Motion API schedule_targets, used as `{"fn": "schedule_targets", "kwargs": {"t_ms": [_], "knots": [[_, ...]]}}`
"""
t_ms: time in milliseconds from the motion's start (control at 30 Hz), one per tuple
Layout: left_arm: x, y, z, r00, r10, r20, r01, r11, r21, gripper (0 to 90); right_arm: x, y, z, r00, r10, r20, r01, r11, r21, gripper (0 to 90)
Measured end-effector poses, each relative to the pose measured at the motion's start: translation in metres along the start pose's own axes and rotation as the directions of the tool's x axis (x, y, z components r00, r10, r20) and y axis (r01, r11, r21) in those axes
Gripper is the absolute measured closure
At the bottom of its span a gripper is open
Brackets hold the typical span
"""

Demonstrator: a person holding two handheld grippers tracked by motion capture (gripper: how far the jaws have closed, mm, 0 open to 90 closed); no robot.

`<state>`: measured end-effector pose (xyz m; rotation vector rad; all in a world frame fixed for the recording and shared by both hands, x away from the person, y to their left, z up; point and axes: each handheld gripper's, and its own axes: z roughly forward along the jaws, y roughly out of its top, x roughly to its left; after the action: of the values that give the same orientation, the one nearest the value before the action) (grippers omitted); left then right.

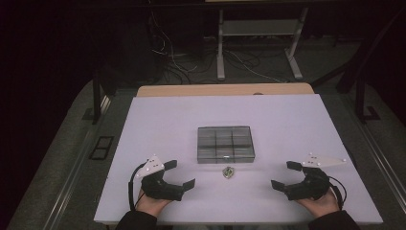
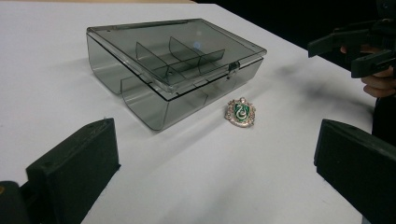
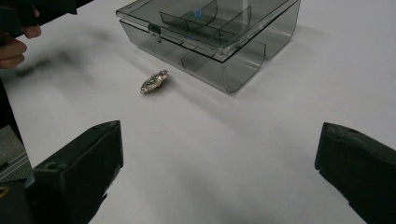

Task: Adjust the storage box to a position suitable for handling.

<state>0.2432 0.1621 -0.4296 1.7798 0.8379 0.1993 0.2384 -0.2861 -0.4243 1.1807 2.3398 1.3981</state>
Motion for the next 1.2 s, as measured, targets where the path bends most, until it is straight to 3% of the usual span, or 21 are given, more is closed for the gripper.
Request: {"fn": "schedule_targets", "kwargs": {"t_ms": [533,1200], "knots": [[-0.001,0.001,-0.001,1.0,0.001,0.005,-0.001,1.0,0.003,0.0,0.0,-0.002,-0.003,0.9999,0.013,-0.004,-0.013,0.9999,0.007,0.9],[-0.006,0.012,0.001,0.9995,0.027,0.019,-0.028,0.9971,0.071,0.0,0.0,-0.003,-0.002,0.9999,0.014,-0.003,-0.014,0.9998,0.012,0.8]]}}
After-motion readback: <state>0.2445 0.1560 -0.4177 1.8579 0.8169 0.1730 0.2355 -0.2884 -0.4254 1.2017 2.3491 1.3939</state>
